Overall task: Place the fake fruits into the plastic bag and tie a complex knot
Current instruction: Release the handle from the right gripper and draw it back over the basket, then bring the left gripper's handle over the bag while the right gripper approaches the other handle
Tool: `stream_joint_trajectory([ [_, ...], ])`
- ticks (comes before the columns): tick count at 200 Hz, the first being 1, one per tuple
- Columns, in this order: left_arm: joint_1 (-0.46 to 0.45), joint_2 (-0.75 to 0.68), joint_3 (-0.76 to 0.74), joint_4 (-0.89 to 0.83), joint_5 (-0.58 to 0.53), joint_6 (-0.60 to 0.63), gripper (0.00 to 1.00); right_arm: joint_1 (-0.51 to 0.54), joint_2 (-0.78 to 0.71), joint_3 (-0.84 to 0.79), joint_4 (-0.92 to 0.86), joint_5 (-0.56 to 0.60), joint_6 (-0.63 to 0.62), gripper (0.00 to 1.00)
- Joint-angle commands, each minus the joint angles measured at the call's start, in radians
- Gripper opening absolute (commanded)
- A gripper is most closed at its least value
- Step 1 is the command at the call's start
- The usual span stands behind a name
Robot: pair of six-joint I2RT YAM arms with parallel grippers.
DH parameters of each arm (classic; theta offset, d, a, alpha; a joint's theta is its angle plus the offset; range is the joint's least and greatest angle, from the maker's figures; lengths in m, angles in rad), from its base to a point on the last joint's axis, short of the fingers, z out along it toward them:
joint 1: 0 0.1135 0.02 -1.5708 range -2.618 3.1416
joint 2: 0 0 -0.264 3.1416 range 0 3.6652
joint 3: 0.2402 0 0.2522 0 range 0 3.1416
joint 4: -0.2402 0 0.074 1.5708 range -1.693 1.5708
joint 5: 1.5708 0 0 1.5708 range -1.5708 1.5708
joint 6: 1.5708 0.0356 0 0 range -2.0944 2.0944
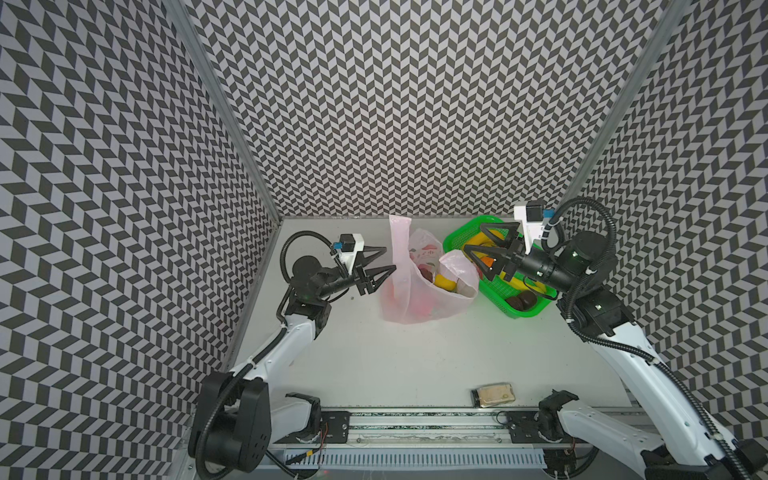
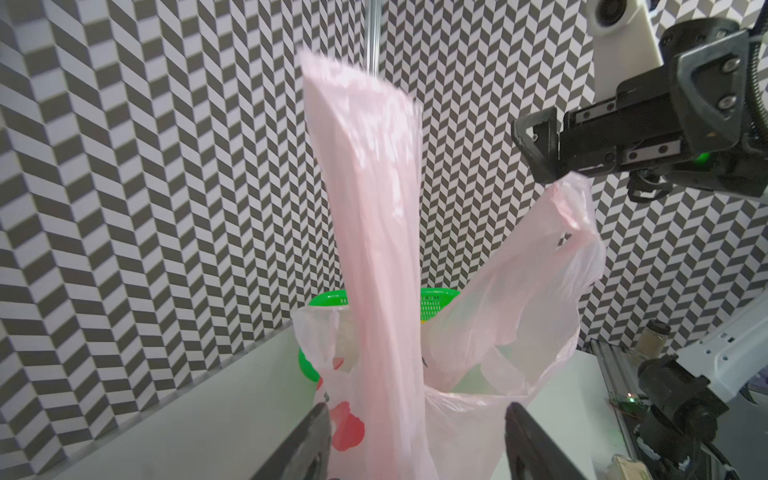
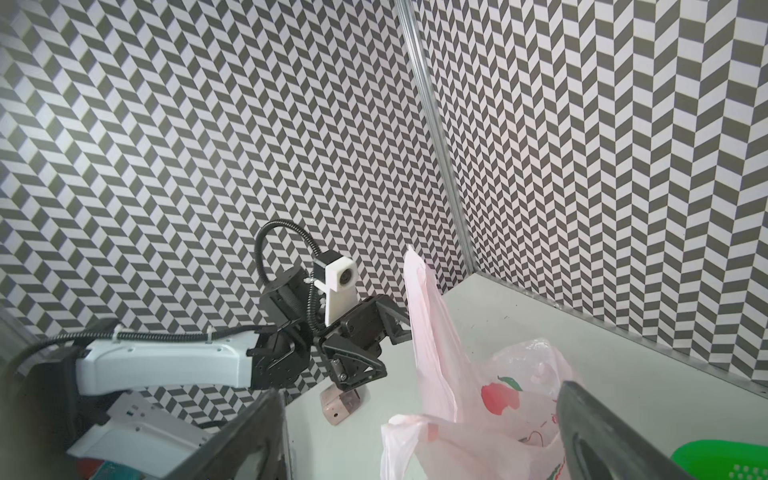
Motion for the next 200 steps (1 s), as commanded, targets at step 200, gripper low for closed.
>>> stream_joint_trajectory([
  [200, -0.515, 0.029, 0.19, -0.14, -0.291, -0.53, 0.76, 0.0, -0.209, -0.138, -0.118, 0.169, -0.012, 0.96],
])
